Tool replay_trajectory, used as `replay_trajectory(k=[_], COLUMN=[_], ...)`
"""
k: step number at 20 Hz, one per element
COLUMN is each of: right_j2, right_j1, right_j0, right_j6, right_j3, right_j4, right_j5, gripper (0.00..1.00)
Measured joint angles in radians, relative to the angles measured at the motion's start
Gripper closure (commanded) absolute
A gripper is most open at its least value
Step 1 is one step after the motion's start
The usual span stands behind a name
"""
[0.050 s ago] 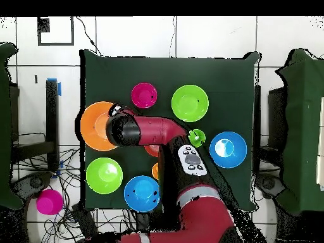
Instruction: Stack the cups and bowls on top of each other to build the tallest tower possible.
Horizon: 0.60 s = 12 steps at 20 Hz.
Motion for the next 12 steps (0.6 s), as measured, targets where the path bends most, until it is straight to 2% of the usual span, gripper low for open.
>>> replay_trajectory(k=[5, 12], right_j2=[-0.034, -0.042], right_j1=[-0.028, -0.005], right_j0=[0.005, -0.037], right_j6=[0.0, 0.0], right_j3=[0.0, -0.001], right_j4=[0.0, 0.0], right_j5=[0.005, -0.002], gripper=[0.0, 0.0])
